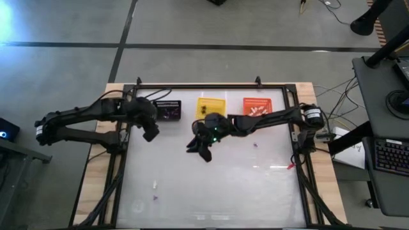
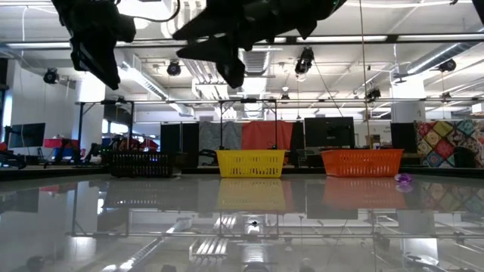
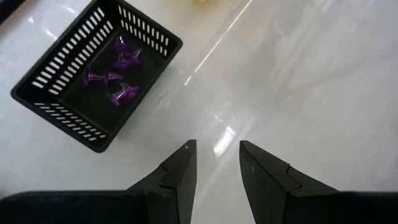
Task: Sort Halloween decoration
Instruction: Put the white skeleton toy into the orange bin
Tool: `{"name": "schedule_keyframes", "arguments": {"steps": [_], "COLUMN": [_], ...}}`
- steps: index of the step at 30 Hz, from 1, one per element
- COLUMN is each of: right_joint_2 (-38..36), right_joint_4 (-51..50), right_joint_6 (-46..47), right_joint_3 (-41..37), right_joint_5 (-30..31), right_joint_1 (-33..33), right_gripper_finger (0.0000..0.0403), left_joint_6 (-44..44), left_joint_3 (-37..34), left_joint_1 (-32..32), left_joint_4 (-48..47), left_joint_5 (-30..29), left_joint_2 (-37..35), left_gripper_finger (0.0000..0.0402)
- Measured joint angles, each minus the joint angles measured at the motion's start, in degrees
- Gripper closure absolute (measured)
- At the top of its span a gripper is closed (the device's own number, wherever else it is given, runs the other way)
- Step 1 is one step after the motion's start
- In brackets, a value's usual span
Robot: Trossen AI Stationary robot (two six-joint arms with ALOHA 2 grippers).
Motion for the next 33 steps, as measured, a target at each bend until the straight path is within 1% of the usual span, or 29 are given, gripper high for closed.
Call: {"name": "schedule_keyframes", "arguments": {"steps": [2,5,8,14,20,25,29,33], "right_joint_2": [0.72,1.89,3.01,4.87,5.03,5.03,5.03,5.03], "right_joint_4": [2.03,3.28,4.39,9.07,9.48,9.55,9.68,9.89], "right_joint_6": [4.5,11.39,16.02,22.22,28.99,34.86,37.33,37.02], "right_joint_3": [0.0,0.0,0.0,0.0,0.0,0.0,0.35,2.03], "right_joint_5": [1.13,5.33,8.19,11.85,20.73,25.29,26.56,26.64], "right_joint_1": [1.06,2.63,4.12,7.18,8.97,10.19,11.45,13.14], "right_gripper_finger": [0.0292,0.0292,0.0294,0.0294,0.0294,0.0296,0.0296,0.0296], "left_joint_6": [0.73,1.77,2.74,5.01,5.12,5.1,4.98,4.79], "left_joint_3": [0.0,0.0,0.0,0.0,-0.15,-0.33,-0.33,-0.33], "left_joint_1": [0.0,0.0,0.0,0.0,0.0,0.0,0.0,0.0], "left_joint_4": [-0.02,-0.29,-0.39,-0.76,-1.03,-1.05,-1.02,-1.0], "left_joint_5": [0.0,-0.02,-0.02,-0.02,-0.07,-0.08,-0.09,-0.09], "left_joint_2": [-0.56,-1.27,-1.68,-1.89,-1.96,-1.92,-1.92,-1.92], "left_gripper_finger": [0.0298,0.0298,0.0298,0.0298,0.0298,0.0298,0.0298,0.0298]}}
